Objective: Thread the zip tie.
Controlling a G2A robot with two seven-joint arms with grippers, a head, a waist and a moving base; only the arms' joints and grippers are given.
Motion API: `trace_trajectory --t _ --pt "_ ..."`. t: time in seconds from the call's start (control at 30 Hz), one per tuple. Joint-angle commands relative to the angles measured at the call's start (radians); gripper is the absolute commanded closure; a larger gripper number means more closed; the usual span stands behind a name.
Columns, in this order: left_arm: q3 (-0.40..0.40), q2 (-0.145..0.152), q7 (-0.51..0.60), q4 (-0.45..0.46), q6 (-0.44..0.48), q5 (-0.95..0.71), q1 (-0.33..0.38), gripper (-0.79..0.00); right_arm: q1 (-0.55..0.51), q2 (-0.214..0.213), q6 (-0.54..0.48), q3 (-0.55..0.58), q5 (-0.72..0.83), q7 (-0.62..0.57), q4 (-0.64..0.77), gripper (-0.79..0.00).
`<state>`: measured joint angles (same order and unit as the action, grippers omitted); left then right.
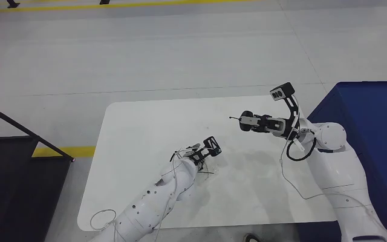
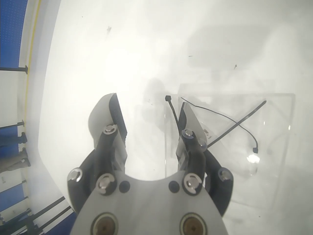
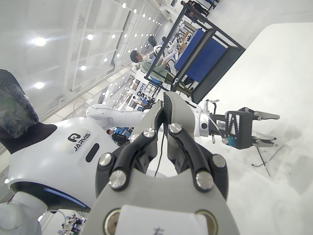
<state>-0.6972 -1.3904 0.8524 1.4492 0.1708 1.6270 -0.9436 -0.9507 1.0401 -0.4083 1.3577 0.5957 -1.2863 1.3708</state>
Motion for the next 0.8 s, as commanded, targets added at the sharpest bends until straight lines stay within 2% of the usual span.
trace_trajectory --t 0.0,0.5,0.77 --pt "-0.002 -0.003 0.002 -0.002 0.001 0.002 0.0 -0.372 0.0 0.0 0.0 0.0 0.0 0.0 0.0 0.0" --pt "-0.046 -0.007 0.002 0.055 0.019 0.021 -0.045 -0.311 0.0 0.0 0.0 0.0 0.0 0.0 0.0 0.0" --pt "-0.046 -0.022 0.012 0.013 0.035 -0.004 -0.035 -0.382 0.0 0.0 0.0 0.0 0.0 0.0 0.0 0.0"
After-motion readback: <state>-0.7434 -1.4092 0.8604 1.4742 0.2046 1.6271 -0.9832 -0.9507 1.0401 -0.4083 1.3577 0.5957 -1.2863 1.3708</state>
